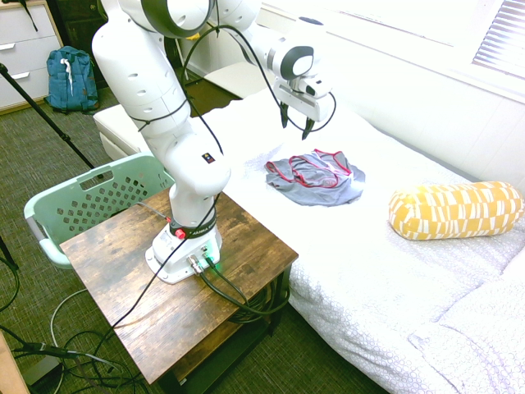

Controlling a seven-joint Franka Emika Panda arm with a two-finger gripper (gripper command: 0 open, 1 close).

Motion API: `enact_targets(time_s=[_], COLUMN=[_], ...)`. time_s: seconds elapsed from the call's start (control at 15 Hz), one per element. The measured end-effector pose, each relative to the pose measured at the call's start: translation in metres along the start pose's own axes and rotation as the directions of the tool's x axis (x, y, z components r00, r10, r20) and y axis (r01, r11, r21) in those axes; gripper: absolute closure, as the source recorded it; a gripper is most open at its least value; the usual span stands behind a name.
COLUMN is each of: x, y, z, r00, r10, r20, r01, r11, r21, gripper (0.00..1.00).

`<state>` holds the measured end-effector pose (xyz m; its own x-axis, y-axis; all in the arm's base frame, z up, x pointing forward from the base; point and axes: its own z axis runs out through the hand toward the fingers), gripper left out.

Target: Put my clothes in the laundry bag

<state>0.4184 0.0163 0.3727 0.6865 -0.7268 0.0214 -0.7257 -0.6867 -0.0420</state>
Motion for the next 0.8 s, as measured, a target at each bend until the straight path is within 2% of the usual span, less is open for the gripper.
enact_targets(time_s=[0.33,0.53,0.8], x=[0.013,0.03,0.07], y=[-0.021,-0.079,-0.159], z=[0.011,0.029,0.076], r00=[1.0,0.997,0.993], r10=[-0.015,-0.066,-0.104], r20=[-0.007,-0.025,-0.052], r01=[0.016,0.067,0.104], r11=[1.0,0.998,0.995], r21=[0.009,0.017,-0.013], gripper=[0.0,0.0,0.0])
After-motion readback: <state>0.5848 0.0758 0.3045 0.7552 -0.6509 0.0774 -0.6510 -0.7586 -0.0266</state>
